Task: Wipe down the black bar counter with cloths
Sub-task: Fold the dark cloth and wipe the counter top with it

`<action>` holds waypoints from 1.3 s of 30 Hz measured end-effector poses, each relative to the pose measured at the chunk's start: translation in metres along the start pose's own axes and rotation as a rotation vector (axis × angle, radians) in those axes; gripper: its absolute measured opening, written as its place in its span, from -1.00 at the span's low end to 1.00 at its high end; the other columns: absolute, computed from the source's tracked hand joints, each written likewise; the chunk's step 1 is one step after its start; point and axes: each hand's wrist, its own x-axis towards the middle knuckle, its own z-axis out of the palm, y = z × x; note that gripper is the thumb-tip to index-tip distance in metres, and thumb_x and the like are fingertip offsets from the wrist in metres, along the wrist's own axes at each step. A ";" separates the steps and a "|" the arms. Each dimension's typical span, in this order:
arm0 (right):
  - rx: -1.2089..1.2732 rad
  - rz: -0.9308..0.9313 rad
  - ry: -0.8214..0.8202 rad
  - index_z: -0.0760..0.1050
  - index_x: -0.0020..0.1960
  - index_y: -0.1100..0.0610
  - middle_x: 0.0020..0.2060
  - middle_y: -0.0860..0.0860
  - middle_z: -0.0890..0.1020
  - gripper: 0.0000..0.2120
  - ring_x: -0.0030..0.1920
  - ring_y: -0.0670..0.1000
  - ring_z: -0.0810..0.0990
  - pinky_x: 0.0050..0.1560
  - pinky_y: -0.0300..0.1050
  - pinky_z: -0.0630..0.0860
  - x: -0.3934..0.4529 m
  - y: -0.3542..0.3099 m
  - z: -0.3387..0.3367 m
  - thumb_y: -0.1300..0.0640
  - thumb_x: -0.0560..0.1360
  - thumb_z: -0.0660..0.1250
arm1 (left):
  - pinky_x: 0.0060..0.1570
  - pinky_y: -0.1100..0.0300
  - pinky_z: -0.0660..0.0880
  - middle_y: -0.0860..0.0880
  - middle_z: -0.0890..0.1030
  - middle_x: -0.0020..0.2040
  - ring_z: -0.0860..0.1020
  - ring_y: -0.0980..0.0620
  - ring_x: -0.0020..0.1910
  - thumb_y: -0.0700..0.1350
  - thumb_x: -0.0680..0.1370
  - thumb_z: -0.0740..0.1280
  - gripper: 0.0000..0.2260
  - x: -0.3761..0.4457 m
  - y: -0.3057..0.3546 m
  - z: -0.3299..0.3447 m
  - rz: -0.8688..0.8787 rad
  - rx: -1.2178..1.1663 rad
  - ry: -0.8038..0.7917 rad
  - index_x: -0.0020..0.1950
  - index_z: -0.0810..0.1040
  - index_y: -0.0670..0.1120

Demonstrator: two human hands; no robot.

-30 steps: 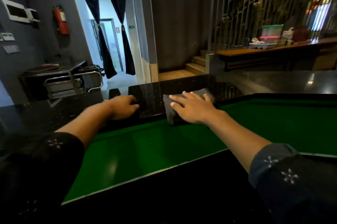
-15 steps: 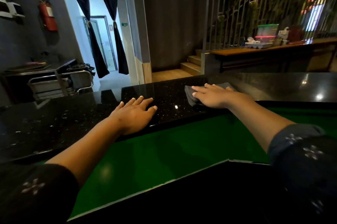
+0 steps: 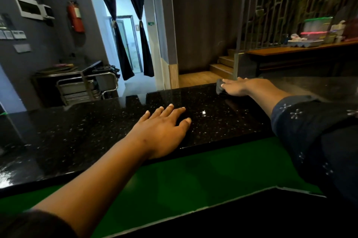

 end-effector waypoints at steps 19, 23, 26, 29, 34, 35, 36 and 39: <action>-0.058 -0.155 0.046 -0.07 0.56 -0.29 0.60 -0.02 -0.09 -0.49 0.58 0.12 -0.12 0.47 0.32 -0.22 -0.174 -0.042 0.046 -0.29 0.62 -0.18 | 0.38 -0.12 0.27 -0.11 0.41 0.42 0.40 -0.13 0.37 0.25 0.58 0.07 -0.47 -0.114 -0.123 -0.037 -0.239 -0.126 0.225 0.46 0.31 0.02; -0.064 -0.151 0.092 -0.09 0.58 -0.23 0.60 0.07 -0.09 -0.47 0.58 0.17 -0.12 0.46 0.37 -0.21 -0.195 -0.097 0.061 -0.25 0.63 -0.18 | 0.39 -0.10 0.26 -0.16 0.40 0.43 0.39 -0.15 0.38 0.24 0.57 0.10 -0.43 -0.174 -0.211 -0.057 -0.446 -0.080 0.226 0.46 0.33 -0.08; -0.087 -0.381 0.095 -0.09 0.56 -0.28 0.60 0.05 -0.08 -0.49 0.58 0.14 -0.10 0.47 0.35 -0.21 -0.226 -0.145 0.082 -0.26 0.62 -0.19 | 0.39 -0.11 0.23 -0.17 0.42 0.41 0.39 -0.15 0.38 0.21 0.57 0.10 -0.46 -0.202 -0.252 -0.064 -0.536 -0.042 0.219 0.42 0.39 -0.08; -0.143 -0.568 0.047 -0.13 0.54 -0.34 0.60 -0.01 -0.10 -0.49 0.58 0.10 -0.12 0.47 0.32 -0.23 -0.245 -0.170 0.097 -0.31 0.60 -0.21 | 0.40 -0.18 0.17 -0.12 0.40 0.44 0.35 -0.13 0.42 0.35 0.49 0.03 -0.34 -0.219 -0.294 -0.061 -0.601 -0.028 0.176 0.43 0.39 -0.04; -0.115 -0.502 0.000 -0.09 0.51 -0.39 0.60 -0.08 -0.07 -0.50 0.58 0.04 -0.10 0.48 0.26 -0.19 -0.231 -0.174 0.091 -0.35 0.58 -0.17 | 0.42 -0.21 0.12 -0.06 0.30 0.50 0.24 -0.07 0.48 0.51 0.41 -0.13 -0.18 -0.236 -0.363 -0.056 -0.601 0.051 0.173 0.47 0.32 0.05; -0.111 -0.460 0.014 -0.08 0.52 -0.38 0.60 -0.07 -0.07 -0.51 0.58 0.05 -0.09 0.48 0.26 -0.19 -0.227 -0.180 0.090 -0.33 0.59 -0.17 | 0.43 -0.19 0.11 -0.04 0.25 0.52 0.20 -0.05 0.50 0.47 0.44 -0.18 -0.22 -0.240 -0.357 -0.057 -0.582 0.096 0.151 0.50 0.27 0.07; -0.111 -0.422 0.031 -0.08 0.52 -0.36 0.60 -0.06 -0.07 -0.51 0.58 0.06 -0.09 0.47 0.26 -0.19 -0.223 -0.188 0.090 -0.32 0.60 -0.17 | 0.43 -0.17 0.11 -0.03 0.22 0.54 0.19 -0.03 0.51 0.41 0.49 -0.19 -0.29 -0.243 -0.352 -0.058 -0.570 0.130 0.143 0.51 0.23 0.09; -0.089 -0.342 0.050 -0.07 0.55 -0.32 0.60 -0.01 -0.08 -0.49 0.58 0.10 -0.10 0.47 0.29 -0.21 -0.213 -0.221 0.092 -0.30 0.61 -0.18 | 0.44 -0.06 0.16 -0.02 0.24 0.53 0.24 -0.03 0.49 0.26 0.59 -0.04 -0.48 -0.243 -0.342 -0.057 -0.573 0.138 0.243 0.49 0.27 0.09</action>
